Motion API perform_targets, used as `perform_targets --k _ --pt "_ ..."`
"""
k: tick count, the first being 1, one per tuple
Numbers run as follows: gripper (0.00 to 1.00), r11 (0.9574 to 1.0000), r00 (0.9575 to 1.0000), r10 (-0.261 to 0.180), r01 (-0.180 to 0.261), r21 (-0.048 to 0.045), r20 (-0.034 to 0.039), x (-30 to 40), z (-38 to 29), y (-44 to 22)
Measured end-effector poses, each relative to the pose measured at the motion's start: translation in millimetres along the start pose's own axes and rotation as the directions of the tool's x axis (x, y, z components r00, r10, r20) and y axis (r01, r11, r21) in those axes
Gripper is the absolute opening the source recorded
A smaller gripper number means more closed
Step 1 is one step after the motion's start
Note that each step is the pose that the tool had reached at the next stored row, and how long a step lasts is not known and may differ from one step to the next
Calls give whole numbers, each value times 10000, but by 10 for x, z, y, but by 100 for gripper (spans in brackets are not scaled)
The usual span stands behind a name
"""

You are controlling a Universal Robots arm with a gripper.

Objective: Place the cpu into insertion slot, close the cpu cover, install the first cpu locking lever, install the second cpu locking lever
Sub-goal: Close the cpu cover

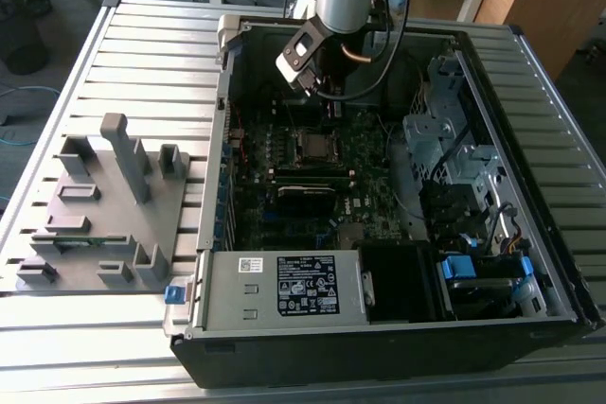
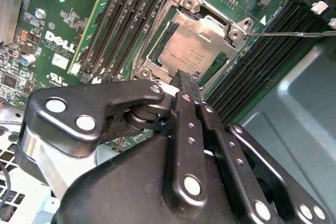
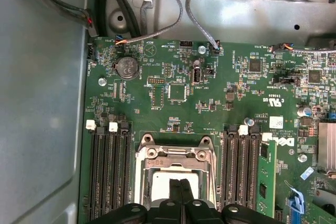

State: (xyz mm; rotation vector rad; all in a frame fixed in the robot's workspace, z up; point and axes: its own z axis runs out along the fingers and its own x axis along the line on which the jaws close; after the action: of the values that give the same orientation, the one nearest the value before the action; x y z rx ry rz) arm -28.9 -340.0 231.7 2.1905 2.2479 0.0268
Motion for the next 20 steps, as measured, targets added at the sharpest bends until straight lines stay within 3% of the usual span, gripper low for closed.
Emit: perform_targets --k 5,11,16,20 --pt "10 10000 10000 -67 67 1 -1 0 0 0" --pt "10 9964 9964 -852 852 8 -14 0 1 0" --pt "10 9866 9866 -1632 1632 13 -28 0 2 0" --pt "10 9733 9733 -2294 2294 19 -39 0 4 0"
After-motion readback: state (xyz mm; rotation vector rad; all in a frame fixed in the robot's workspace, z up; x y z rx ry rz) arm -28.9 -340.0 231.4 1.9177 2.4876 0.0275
